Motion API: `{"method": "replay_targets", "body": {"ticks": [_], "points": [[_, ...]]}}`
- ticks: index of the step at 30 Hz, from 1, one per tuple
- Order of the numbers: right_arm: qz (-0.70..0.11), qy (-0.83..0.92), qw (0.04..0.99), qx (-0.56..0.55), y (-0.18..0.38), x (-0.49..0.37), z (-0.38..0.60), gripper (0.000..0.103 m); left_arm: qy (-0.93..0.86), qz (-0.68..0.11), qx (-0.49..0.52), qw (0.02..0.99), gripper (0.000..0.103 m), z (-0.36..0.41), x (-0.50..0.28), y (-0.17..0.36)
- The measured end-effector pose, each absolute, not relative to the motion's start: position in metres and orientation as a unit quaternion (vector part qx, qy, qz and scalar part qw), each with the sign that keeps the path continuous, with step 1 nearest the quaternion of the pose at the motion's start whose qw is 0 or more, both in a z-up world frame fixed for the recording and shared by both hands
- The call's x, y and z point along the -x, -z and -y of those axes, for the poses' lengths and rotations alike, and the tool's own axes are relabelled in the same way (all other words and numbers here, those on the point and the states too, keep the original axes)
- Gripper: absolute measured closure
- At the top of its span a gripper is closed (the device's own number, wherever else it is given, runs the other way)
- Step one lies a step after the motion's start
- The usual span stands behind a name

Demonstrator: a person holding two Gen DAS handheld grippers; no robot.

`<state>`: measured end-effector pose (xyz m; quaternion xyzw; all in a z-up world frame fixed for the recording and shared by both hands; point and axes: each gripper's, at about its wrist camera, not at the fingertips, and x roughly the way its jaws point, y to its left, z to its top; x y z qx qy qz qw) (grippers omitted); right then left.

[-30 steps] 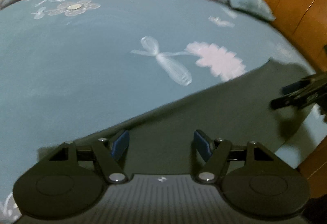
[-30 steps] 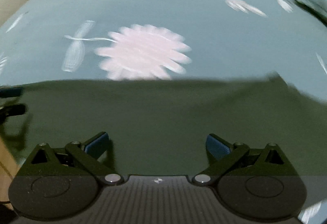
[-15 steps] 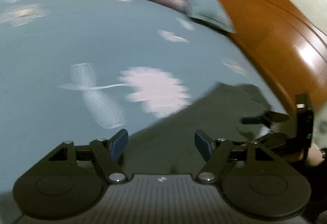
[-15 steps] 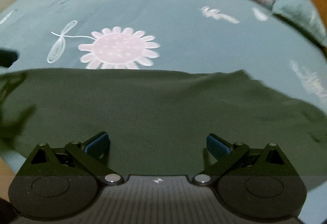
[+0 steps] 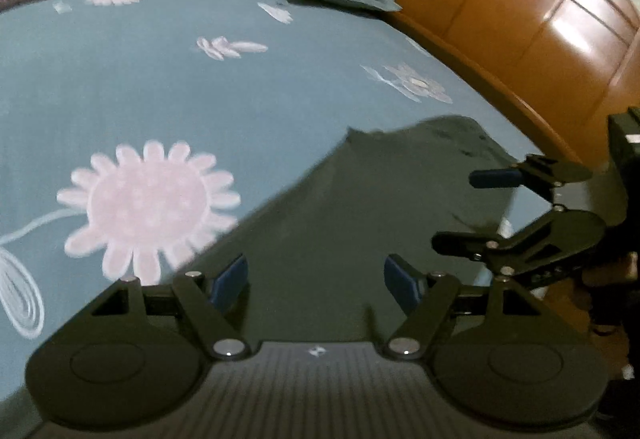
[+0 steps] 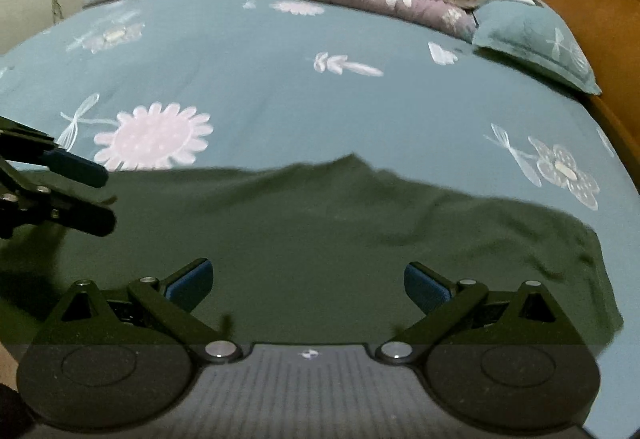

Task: Fold clothes

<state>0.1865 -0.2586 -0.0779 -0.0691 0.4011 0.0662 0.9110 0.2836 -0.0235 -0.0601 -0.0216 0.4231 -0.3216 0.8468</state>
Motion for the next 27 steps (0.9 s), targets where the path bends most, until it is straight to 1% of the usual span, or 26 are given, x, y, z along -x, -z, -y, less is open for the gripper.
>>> {"method": "replay_targets", "body": {"ticks": [6, 10, 13, 19, 21, 22, 23, 25, 27], "points": [[-0.385, -0.099, 0.915, 0.063, 0.081, -0.215, 0.289, 0.0, 0.254, -0.449, 0.032, 0.856, 0.028, 0.052, -0.302, 0.082], [-0.394, -0.122, 0.909, 0.057, 0.098, -0.222, 0.301, 0.0, 0.226, -0.457, 0.022, 0.86, 0.028, 0.059, -0.3, 0.077], [-0.428, -0.124, 0.894, 0.041, 0.12, -0.226, 0.304, 0.0, 0.239, -0.443, 0.01, 0.864, 0.028, 0.068, -0.298, 0.068], [-0.414, -0.115, 0.902, 0.027, 0.124, -0.222, 0.301, 0.0, 0.256, -0.436, 0.001, 0.863, 0.028, 0.092, -0.314, 0.083], [-0.416, -0.116, 0.902, 0.027, 0.123, -0.22, 0.301, 0.0, 0.23, -0.431, 0.001, 0.872, 0.025, 0.092, -0.325, 0.087], [-0.417, -0.115, 0.901, 0.026, 0.123, -0.219, 0.302, 0.0, 0.199, -0.441, 0.003, 0.875, 0.03, 0.09, -0.333, 0.088], [-0.417, -0.114, 0.901, 0.025, 0.122, -0.217, 0.304, 0.0, 0.182, -0.447, 0.016, 0.876, 0.031, 0.087, -0.339, 0.087], [-0.415, -0.11, 0.903, 0.02, 0.119, -0.212, 0.312, 0.0, 0.195, -0.436, 0.051, 0.877, 0.03, 0.083, -0.341, 0.076], [-0.407, -0.103, 0.908, 0.014, 0.115, -0.206, 0.319, 0.0, 0.221, -0.417, 0.062, 0.879, 0.029, 0.088, -0.336, 0.064]]}}
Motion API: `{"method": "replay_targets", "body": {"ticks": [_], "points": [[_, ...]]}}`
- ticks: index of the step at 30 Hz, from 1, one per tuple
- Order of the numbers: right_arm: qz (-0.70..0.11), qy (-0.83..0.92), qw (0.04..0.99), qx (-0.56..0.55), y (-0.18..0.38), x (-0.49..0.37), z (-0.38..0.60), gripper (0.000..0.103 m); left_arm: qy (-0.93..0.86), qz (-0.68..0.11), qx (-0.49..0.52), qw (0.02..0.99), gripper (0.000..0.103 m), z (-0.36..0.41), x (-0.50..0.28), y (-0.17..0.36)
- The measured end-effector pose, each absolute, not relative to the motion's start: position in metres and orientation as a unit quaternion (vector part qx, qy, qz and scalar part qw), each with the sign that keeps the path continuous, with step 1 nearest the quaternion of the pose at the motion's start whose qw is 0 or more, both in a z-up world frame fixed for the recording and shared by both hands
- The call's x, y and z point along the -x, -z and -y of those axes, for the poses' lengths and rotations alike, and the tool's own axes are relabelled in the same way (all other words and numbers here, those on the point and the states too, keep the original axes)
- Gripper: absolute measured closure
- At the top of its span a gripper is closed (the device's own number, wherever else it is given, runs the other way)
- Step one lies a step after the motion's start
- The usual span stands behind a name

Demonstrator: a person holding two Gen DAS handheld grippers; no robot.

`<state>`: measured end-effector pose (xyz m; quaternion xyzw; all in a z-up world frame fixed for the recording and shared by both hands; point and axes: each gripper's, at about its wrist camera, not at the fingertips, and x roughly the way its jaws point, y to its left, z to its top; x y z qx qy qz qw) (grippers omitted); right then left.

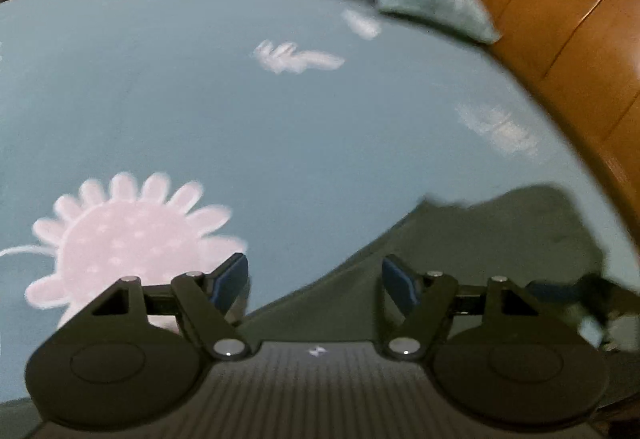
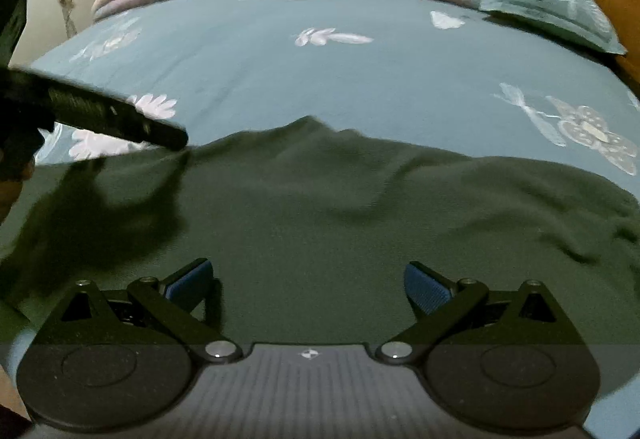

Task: Fold clothes

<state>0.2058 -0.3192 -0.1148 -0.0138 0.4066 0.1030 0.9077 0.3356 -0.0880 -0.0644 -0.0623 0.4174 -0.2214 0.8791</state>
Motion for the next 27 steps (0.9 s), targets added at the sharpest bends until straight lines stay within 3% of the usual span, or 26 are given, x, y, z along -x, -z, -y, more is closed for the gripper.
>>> {"method": "replay_targets", "body": {"ticks": [5, 14, 24, 27], "points": [[-0.405, -0.09, 0.91, 0.005, 0.113, -0.201, 0.34, 0.0, 0.324, -0.438, 0.08, 0.835, 0.027, 0.126, -0.331, 0.073], [-0.413, -0.09, 0.906, 0.003, 0.126, -0.19, 0.359, 0.0, 0.291, -0.436, 0.098, 0.846, 0.028, 0.144, -0.358, 0.083], [-0.402, -0.101, 0.91, -0.003, 0.129, -0.186, 0.364, 0.0, 0.258, -0.452, 0.081, 0.85, 0.028, 0.129, -0.334, 0.087], [-0.398, -0.101, 0.912, -0.003, 0.129, -0.183, 0.365, 0.0, 0.256, -0.442, 0.08, 0.856, 0.024, 0.131, -0.343, 0.092]]}}
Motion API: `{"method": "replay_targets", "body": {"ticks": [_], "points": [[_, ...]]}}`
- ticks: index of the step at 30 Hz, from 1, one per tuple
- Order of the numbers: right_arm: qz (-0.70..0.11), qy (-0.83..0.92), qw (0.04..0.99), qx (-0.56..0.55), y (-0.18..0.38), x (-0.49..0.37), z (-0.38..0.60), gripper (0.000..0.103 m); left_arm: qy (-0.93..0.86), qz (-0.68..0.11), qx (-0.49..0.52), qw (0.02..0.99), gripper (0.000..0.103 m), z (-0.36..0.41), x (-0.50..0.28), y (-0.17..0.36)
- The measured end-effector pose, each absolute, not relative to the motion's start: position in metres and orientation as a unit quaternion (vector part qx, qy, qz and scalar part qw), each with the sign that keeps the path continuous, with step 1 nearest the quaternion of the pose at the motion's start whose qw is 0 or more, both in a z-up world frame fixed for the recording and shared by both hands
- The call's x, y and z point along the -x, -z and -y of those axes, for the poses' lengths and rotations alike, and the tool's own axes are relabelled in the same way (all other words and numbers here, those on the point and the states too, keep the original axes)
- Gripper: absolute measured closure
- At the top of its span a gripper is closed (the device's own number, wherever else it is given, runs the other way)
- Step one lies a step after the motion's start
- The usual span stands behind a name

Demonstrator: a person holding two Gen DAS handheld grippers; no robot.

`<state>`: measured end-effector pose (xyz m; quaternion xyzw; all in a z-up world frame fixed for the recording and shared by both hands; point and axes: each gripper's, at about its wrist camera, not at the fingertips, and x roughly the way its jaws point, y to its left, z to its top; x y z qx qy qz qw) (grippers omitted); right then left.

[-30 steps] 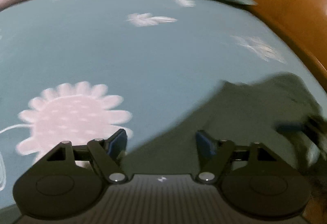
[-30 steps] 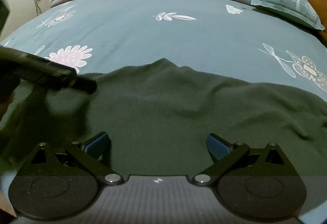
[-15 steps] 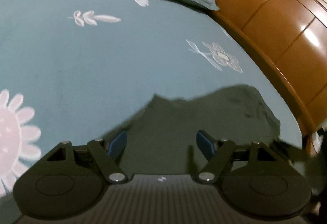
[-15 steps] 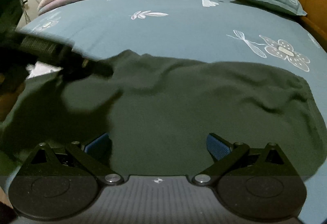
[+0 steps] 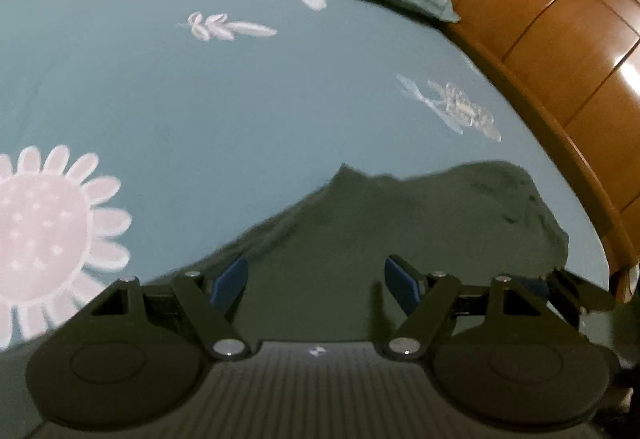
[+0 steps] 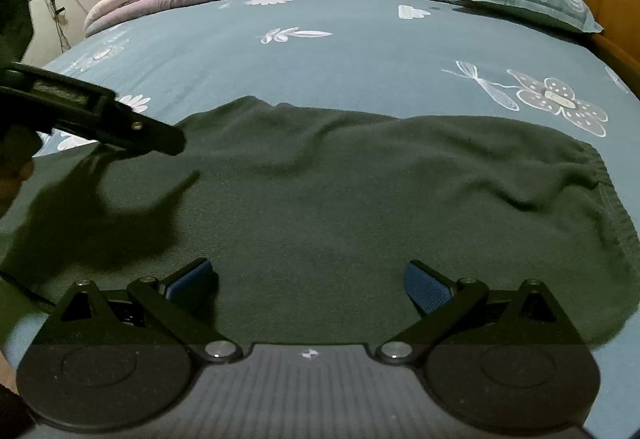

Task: Fold clothes

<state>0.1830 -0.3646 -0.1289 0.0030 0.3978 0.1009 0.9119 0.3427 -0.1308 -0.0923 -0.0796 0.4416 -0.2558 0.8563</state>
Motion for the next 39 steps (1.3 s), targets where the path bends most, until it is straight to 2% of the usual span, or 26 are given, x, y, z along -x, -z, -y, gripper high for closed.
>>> {"method": "replay_targets", "body": {"ticks": [6, 14, 18, 21, 27, 34, 39], "points": [[-0.401, -0.099, 0.911, 0.002, 0.123, -0.181, 0.365, 0.0, 0.246, -0.431, 0.06, 0.866, 0.024, 0.139, -0.342, 0.075], [-0.343, -0.079, 0.936, 0.017, 0.098, -0.211, 0.385, 0.0, 0.232, -0.448, 0.003, 0.864, 0.024, 0.132, -0.307, 0.062], [-0.342, -0.099, 0.934, 0.032, 0.108, -0.246, 0.379, 0.0, 0.221, -0.453, -0.042, 0.862, 0.023, 0.127, -0.287, 0.061], [-0.371, -0.089, 0.922, 0.064, 0.126, -0.255, 0.381, 0.0, 0.2, -0.471, -0.055, 0.858, 0.023, 0.118, -0.273, 0.071], [-0.371, -0.112, 0.918, 0.088, 0.119, -0.234, 0.396, 0.0, 0.179, -0.468, -0.102, 0.859, 0.023, 0.112, -0.245, 0.075], [-0.36, -0.256, 0.888, 0.129, 0.116, -0.197, 0.357, 0.0, 0.19, -0.476, -0.118, 0.851, 0.023, 0.122, -0.232, 0.078], [-0.375, -0.252, 0.888, 0.087, 0.131, -0.197, 0.367, 0.0, 0.184, -0.482, -0.104, 0.85, 0.02, 0.115, -0.215, 0.08]]}}
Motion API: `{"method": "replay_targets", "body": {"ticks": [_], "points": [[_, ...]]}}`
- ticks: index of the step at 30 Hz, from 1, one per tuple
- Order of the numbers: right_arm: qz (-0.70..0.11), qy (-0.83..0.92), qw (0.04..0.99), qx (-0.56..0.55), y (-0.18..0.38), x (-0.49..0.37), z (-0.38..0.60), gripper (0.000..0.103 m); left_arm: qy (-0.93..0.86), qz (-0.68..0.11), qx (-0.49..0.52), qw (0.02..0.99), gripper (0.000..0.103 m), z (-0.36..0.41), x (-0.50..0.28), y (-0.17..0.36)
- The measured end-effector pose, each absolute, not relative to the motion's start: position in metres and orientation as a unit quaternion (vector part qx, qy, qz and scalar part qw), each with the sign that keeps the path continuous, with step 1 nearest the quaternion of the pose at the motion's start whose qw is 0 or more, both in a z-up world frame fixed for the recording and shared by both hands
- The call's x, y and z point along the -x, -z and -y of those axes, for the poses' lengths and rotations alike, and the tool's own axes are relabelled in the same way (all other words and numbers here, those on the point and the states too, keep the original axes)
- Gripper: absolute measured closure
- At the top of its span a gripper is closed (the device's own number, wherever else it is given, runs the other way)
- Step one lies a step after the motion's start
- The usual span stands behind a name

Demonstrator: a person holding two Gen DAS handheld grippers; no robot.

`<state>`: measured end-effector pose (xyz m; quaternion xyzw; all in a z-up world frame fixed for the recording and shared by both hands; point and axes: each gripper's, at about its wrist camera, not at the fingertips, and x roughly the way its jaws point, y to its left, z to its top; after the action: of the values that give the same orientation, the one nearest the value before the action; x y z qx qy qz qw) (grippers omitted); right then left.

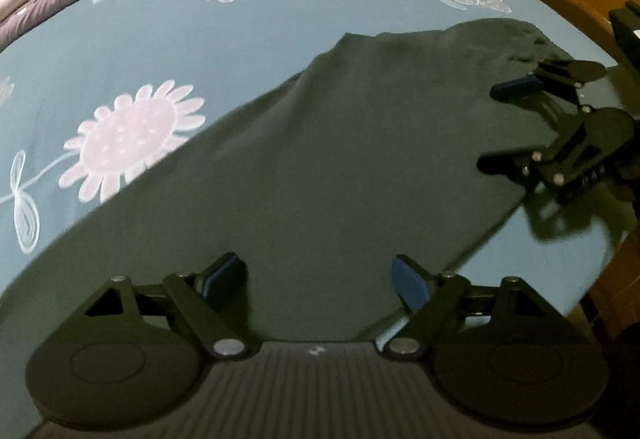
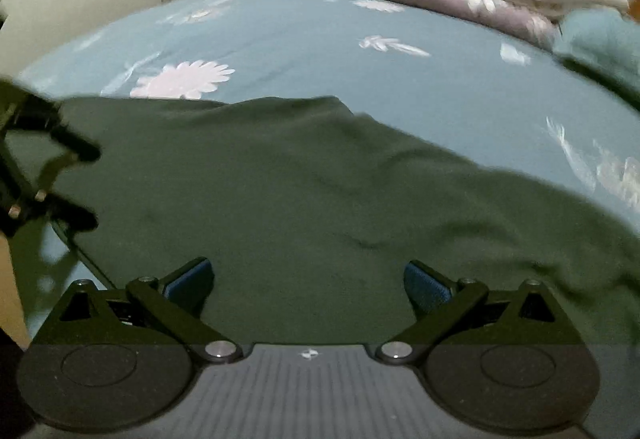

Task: Fold clothes

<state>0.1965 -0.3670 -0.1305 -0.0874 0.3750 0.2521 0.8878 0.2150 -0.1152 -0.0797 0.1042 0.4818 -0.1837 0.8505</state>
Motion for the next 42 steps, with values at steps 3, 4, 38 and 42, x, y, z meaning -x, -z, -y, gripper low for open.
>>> {"method": "replay_targets", "body": {"ticks": [3, 4, 38, 42], "points": [[-0.373, -0.25, 0.889, 0.088, 0.131, -0.197, 0.368, 0.0, 0.187, -0.482, -0.1, 0.85, 0.02, 0.119, -0.215, 0.074], [-0.374, -0.248, 0.889, 0.087, 0.13, -0.198, 0.367, 0.0, 0.191, -0.481, -0.099, 0.85, 0.02, 0.122, -0.217, 0.073], [-0.378, -0.238, 0.891, 0.077, 0.13, -0.2, 0.366, 0.0, 0.115, -0.499, 0.038, 0.858, 0.02, 0.064, -0.258, 0.064], [-0.382, -0.238, 0.89, 0.078, 0.13, -0.202, 0.365, 0.0, 0.142, -0.478, 0.043, 0.866, 0.02, 0.076, -0.276, 0.058]]}}
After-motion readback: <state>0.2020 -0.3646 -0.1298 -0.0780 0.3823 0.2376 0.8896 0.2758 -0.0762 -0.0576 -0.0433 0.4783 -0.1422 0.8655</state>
